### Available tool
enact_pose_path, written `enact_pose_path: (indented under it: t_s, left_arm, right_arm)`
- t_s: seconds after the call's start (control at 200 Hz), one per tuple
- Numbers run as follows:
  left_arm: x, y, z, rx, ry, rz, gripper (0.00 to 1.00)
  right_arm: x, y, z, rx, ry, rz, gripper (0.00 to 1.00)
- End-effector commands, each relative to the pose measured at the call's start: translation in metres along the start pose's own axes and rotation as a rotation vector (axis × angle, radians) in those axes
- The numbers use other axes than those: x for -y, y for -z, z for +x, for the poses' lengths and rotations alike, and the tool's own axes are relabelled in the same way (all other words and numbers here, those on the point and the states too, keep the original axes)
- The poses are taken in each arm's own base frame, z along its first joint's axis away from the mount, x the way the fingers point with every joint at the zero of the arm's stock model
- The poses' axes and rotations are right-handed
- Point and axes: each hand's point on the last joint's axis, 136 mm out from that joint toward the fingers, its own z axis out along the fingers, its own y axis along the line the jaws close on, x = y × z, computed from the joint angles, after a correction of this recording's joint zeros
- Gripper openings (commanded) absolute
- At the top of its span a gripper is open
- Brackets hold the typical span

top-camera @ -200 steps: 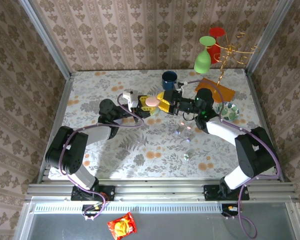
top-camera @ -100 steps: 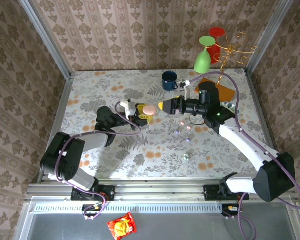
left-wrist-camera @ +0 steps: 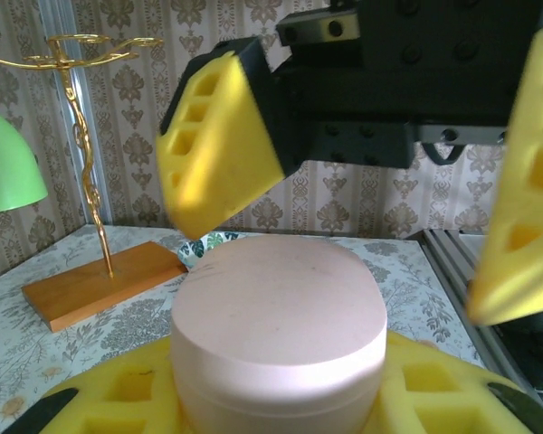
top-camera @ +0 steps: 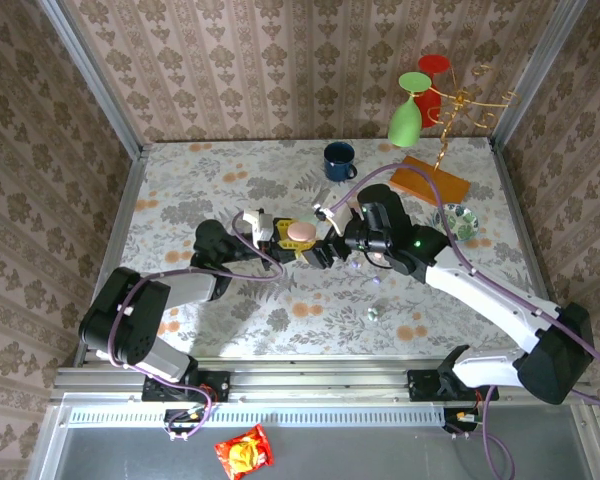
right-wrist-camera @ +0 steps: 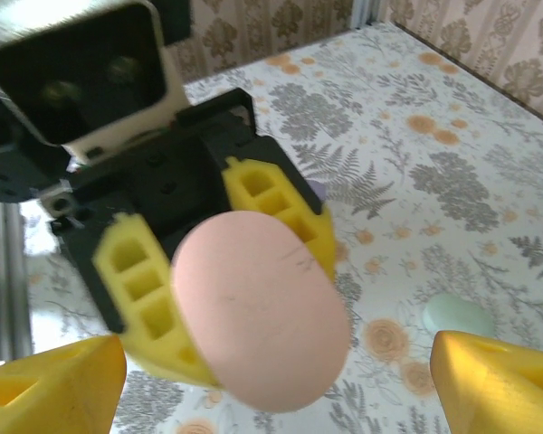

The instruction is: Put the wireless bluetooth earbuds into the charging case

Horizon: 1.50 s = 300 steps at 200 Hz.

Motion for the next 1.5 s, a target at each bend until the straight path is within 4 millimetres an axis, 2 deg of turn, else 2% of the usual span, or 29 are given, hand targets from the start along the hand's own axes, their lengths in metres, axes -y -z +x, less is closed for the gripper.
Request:
enact_pose_path:
  t_s: [0.0,0.355,0.8,0.88,1.025,1.09,1.14,1.2,1.28,1.295,1.335,1.495]
  left_arm:
    - [0.013,0.0,-0.012,0.023,-0.057,0.046,0.33]
    - [0.014,0.002,-0.003,0.011,-0.058,0.037,0.33]
    - [0.014,0.003,0.003,0.003,-0.055,0.028,0.34]
    - [0.01,0.005,0.007,-0.002,-0.049,0.006,0.34]
    - [0.002,0.009,0.01,-0.007,-0.037,-0.026,0.34]
    - [-0.001,0.011,0.01,-0.008,-0.042,-0.036,0.34]
    - [-0.001,0.012,0.01,-0.008,-0.043,-0.038,0.34]
    - [-0.001,0.012,0.01,-0.008,-0.043,-0.036,0.34]
    - [0.001,0.012,0.009,-0.007,-0.045,-0.031,0.34]
    - [-0.006,0.018,0.008,-0.008,-0.05,-0.055,0.34]
    - [-0.006,0.019,0.008,-0.009,-0.049,-0.055,0.34]
    - [-0.005,0.021,0.011,-0.012,-0.044,-0.059,0.34]
  right_arm:
    - [0.015,0.0,-0.01,-0.001,0.061,0.081,0.88]
    - [0.042,0.013,-0.022,0.091,-0.062,0.193,0.86]
    - [0.053,0.013,-0.028,0.12,-0.166,0.203,0.85]
    - [0.05,0.016,-0.032,0.13,-0.178,0.177,0.85]
    - [0.032,0.031,-0.038,0.178,-0.181,0.082,0.85]
    - [0.036,0.041,-0.038,0.218,-0.23,0.08,0.85]
    - [0.047,0.046,-0.03,0.227,-0.292,0.105,0.84]
    - [0.07,0.049,-0.01,0.209,-0.4,0.182,0.83]
    - [0.101,0.053,0.029,0.151,-0.559,0.298,0.81]
    - [0.107,0.054,0.036,0.137,-0.588,0.327,0.8]
    - [0.12,0.057,0.055,0.092,-0.646,0.4,0.79]
    - [0.141,0.055,0.129,-0.148,-0.813,0.535,0.8]
